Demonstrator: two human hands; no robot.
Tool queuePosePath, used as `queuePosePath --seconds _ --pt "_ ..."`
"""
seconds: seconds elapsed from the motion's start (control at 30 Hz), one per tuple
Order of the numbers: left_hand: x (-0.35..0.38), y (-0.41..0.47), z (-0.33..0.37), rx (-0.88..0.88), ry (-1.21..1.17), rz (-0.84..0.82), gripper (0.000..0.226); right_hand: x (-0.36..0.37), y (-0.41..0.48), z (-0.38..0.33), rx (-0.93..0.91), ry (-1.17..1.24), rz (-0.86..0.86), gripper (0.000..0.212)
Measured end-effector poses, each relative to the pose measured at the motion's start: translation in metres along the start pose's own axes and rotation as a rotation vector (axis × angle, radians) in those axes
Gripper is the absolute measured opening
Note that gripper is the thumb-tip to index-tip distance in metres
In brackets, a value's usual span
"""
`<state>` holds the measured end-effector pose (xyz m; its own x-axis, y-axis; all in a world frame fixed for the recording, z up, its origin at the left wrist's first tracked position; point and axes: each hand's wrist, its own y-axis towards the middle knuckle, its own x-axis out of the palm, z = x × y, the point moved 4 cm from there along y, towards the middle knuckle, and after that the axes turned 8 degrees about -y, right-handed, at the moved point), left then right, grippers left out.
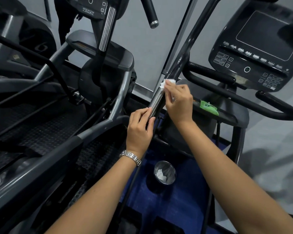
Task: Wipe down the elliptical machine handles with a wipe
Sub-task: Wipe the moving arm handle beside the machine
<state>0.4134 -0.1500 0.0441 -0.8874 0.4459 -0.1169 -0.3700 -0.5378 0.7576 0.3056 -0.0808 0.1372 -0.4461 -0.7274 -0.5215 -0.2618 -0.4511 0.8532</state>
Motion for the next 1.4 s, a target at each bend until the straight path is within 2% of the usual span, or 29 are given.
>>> queuePosePath --seconds 0.13,0.3,0.47,0.67,0.8,0.93,1.13,1.3,1.4 --pt "-0.001 -0.003 0.000 0.001 0.007 -0.004 0.030 0.000 0.008 0.005 0.153 0.010 0.055 0.026" --pt "-0.001 0.000 0.001 0.001 0.009 -0.003 0.030 -0.002 -0.012 -0.003 0.119 0.056 -0.012 0.031" --pt "-0.001 0.000 0.001 0.003 0.008 0.001 0.030 0.001 0.006 0.004 0.271 0.072 0.040 0.030" --pt "-0.001 0.001 0.001 0.009 0.014 0.000 0.030 -0.001 -0.011 -0.003 0.125 0.070 -0.032 0.034" --pt "0.000 -0.001 -0.001 -0.004 0.018 0.000 0.030 0.003 0.011 0.002 0.213 0.032 0.015 0.031" --pt "-0.001 -0.001 0.001 -0.007 0.007 -0.005 0.030 -0.001 -0.009 -0.001 0.054 0.019 -0.035 0.034" --pt "-0.002 0.005 -0.001 -0.061 -0.070 -0.011 0.030 0.001 0.009 0.014 0.232 0.117 0.030 0.028" --pt "0.006 0.031 0.007 -0.047 -0.038 -0.051 0.040 -0.010 -0.005 0.021 0.112 0.213 -0.018 0.027" --pt "0.018 0.059 0.014 -0.020 -0.020 -0.052 0.041 -0.022 0.000 0.045 0.127 0.272 0.032 0.020"
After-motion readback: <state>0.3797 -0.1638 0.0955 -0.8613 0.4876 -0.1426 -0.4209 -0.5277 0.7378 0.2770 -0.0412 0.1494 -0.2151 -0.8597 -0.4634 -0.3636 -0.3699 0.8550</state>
